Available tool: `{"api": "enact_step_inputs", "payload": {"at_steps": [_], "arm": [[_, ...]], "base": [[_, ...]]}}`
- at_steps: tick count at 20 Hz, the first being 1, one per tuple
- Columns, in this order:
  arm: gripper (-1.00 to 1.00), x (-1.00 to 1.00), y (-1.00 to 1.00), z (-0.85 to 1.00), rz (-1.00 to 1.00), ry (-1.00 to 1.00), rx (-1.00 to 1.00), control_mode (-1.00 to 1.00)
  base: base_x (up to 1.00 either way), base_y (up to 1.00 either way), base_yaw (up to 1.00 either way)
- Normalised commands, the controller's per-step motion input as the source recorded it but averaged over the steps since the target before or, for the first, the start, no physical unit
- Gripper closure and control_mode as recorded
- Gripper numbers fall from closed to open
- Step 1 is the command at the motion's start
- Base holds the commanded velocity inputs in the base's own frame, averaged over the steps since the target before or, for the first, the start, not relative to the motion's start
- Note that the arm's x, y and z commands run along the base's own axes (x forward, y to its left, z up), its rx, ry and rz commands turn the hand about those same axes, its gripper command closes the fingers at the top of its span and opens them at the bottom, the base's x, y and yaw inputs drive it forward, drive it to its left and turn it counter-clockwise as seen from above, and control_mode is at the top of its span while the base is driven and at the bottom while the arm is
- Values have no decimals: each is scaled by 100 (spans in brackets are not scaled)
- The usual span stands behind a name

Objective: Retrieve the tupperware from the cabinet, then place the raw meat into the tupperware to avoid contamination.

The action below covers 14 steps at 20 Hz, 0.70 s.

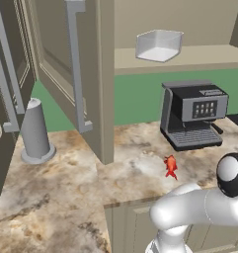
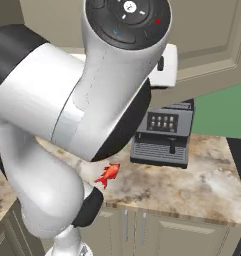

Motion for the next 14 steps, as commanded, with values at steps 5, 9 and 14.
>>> {"api": "enact_step_inputs", "payload": {"at_steps": [5, 9, 14], "arm": [[-100, -43, 61, 0, -12, 3, -13, -100], [-100, -34, 68, 0, -11, 2, -13, -100], [-100, -26, 75, 0, -7, 0, -19, -100]], "base": [[0, 0, 0], [0, 0, 0], [0, 0, 0]]}}
